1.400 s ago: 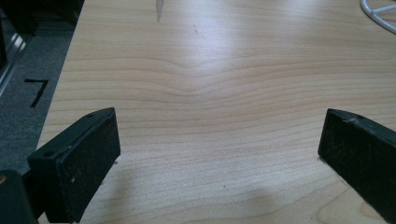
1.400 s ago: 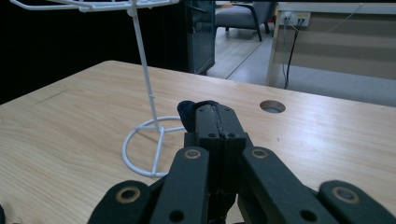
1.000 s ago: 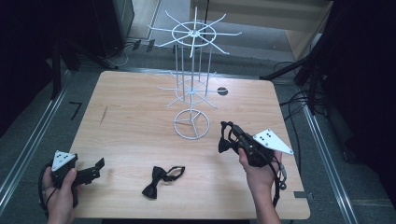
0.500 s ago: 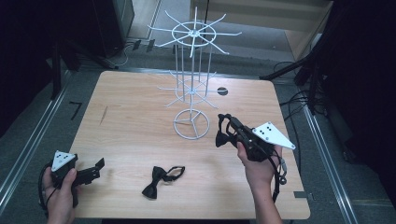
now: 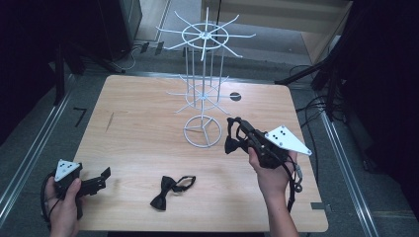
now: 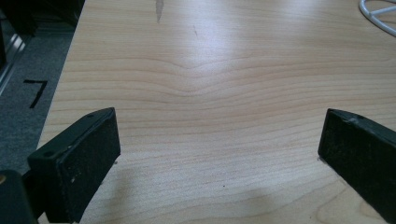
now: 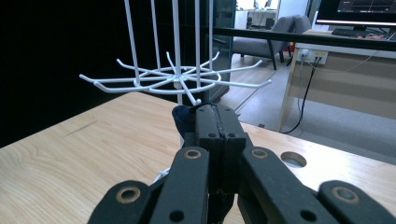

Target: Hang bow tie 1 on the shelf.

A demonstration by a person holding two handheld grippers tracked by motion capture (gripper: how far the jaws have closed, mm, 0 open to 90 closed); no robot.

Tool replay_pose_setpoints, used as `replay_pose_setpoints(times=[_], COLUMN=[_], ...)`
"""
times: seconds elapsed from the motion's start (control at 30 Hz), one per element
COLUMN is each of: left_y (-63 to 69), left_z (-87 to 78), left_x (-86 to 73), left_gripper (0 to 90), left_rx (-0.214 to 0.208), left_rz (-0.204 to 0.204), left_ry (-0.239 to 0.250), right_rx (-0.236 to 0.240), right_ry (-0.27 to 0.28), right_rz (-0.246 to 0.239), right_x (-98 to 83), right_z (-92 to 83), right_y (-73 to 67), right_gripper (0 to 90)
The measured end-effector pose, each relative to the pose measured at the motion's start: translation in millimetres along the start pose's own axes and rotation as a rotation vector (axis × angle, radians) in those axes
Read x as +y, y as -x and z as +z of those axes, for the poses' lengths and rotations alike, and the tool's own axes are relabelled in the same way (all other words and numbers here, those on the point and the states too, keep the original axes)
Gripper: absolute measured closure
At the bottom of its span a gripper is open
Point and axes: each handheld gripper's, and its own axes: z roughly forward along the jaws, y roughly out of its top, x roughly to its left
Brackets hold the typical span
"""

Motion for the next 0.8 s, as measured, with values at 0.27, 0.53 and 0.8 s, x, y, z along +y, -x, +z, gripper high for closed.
replay_pose_setpoints(times=[0.27, 0.53, 0.8], left_y=[0.1, 0.0, 0.0], left_z=[0.0, 0.1, 0.1], left_x=[0.0, -0.1, -0.1], left_gripper=[0.0, 0.0, 0.0], left_rx=[0.000, -0.001, -0.001], left_rz=[-0.001, -0.001, -0.001], left_ry=[0.001, 0.003, 0.003], right_rx=[0.004, 0.010, 0.017], right_ry=[0.007, 0.008, 0.007], right_rz=[-0.009, 0.006, 0.009], right_x=[7.4, 10.7, 16.5], right_z=[3.1, 10.4, 18.2], right_y=[0.3, 2.3, 1.4], right_gripper=[90.0, 90.0, 90.0])
